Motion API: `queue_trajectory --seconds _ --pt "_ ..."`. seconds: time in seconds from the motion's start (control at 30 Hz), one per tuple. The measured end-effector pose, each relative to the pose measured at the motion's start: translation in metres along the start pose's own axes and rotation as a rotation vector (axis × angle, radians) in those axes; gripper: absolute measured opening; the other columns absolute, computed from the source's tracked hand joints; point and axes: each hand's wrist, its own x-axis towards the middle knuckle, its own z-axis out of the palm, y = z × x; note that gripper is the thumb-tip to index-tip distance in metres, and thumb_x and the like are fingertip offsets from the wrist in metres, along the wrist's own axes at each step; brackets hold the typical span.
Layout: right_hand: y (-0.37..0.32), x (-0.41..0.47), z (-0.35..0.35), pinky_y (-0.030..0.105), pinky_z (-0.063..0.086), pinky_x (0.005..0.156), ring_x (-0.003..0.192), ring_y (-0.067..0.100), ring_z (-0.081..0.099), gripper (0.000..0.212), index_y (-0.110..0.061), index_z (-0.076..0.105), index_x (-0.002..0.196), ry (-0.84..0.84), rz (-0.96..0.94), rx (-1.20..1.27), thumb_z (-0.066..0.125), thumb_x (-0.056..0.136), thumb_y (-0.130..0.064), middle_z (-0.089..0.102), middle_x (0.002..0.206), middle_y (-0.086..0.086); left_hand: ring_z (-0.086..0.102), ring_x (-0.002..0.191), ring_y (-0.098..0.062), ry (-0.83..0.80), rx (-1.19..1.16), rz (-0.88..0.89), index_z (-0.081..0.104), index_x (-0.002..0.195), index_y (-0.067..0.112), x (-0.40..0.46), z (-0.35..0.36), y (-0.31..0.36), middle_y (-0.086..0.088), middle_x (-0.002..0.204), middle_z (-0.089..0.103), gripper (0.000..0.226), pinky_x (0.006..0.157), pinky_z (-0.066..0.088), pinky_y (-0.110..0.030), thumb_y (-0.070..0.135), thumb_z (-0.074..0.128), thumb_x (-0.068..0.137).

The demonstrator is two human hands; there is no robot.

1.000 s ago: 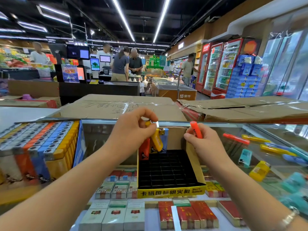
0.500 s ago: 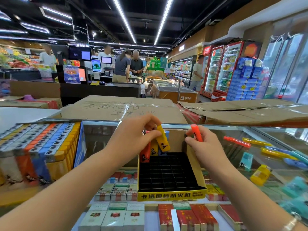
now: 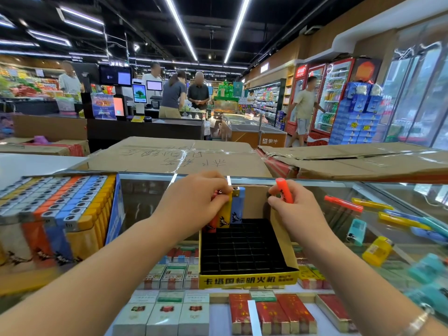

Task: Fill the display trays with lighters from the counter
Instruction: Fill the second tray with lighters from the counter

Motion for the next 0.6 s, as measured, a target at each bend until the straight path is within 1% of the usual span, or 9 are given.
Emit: queue_trajectory --seconds 0.07,0.13,0.23,0.3,0.37,0.43,0.53,0.6 --pt "-0.001 -0.001 0.0 0.022 0.035 0.055 0.061 0.009 0.045 0.007 -0.018 0.059 0.085 -0.006 0.0 0.003 0.057 0.089 -0.013 0.051 0.071 -0.001 0.057 0.092 -0.002 -0.026 -0.073 -0.039 0.069 0.105 0.028 0.0 -0.001 -0.001 0.019 0.107 0.061 0.02 0.077 0.049 -0.021 0.028 0.054 0.092" --pt "-0.004 -0.002 -0.002 0.022 0.033 0.054 0.058 0.009 0.044 0.01 -0.02 0.056 0.084 0.0 -0.008 0.003 0.059 0.087 -0.01 0.048 0.068 -0.003 0.057 0.093 -0.002 -0.051 -0.119 -0.05 0.068 0.107 0.027 0.0 -0.002 -0.001 0.019 0.108 0.062 0.022 0.08 0.05 -0.022 0.028 0.053 0.092" --pt "-0.012 -0.002 -0.008 0.024 0.034 0.054 0.062 0.01 0.043 0.031 -0.027 0.047 0.087 -0.009 -0.045 0.026 0.055 0.081 0.002 0.044 0.074 -0.002 0.054 0.101 -0.001 -0.065 -0.141 -0.059 0.064 0.115 0.03 -0.001 -0.003 0.0 0.019 0.113 0.059 0.028 0.082 0.044 -0.015 0.037 0.052 0.091" --pt "-0.017 -0.004 -0.01 0.028 0.034 0.055 0.067 0.012 0.042 0.037 -0.027 0.039 0.087 -0.058 -0.095 -0.024 0.05 0.08 0.007 0.042 0.079 0.001 0.048 0.111 -0.001 -0.023 -0.158 -0.058 0.057 0.123 0.034 -0.001 -0.003 0.001 0.019 0.12 0.055 0.037 0.085 0.037 -0.015 0.047 0.05 0.089" --pt "-0.019 -0.006 -0.007 0.027 0.031 0.054 0.068 0.011 0.042 0.039 -0.027 0.034 0.083 -0.104 -0.161 -0.105 0.044 0.08 0.01 0.043 0.079 0.001 0.043 0.115 0.001 0.062 -0.21 -0.023 0.053 0.125 0.037 -0.002 -0.003 0.005 0.021 0.119 0.054 0.042 0.09 0.034 -0.018 0.053 0.05 0.086" --pt "-0.019 -0.008 -0.004 0.024 0.029 0.054 0.07 0.01 0.042 0.04 -0.029 0.031 0.081 -0.149 -0.21 -0.169 0.041 0.081 0.01 0.043 0.081 0.001 0.043 0.114 0.002 0.119 -0.241 0.042 0.052 0.124 0.038 -0.002 -0.004 0.009 0.023 0.113 0.054 0.043 0.093 0.033 -0.016 0.055 0.054 0.085" --pt "-0.019 -0.009 -0.004 0.024 0.031 0.058 0.078 0.011 0.043 0.041 -0.033 0.03 0.084 -0.219 -0.247 -0.227 0.043 0.083 0.006 0.044 0.089 0.0 0.046 0.109 0.001 0.109 -0.218 0.124 0.052 0.125 0.037 -0.003 -0.003 0.016 0.02 0.111 0.058 0.051 0.093 0.031 -0.013 0.058 0.058 0.079" --pt "-0.019 -0.01 -0.005 0.02 0.032 0.057 0.078 0.01 0.044 0.042 -0.035 0.03 0.086 -0.252 -0.257 -0.242 0.045 0.085 0.004 0.045 0.092 0.0 0.047 0.108 0.001 0.115 -0.245 0.123 0.052 0.124 0.037 -0.003 -0.003 0.019 0.023 0.107 0.058 0.049 0.093 0.032 -0.013 0.054 0.06 0.079"
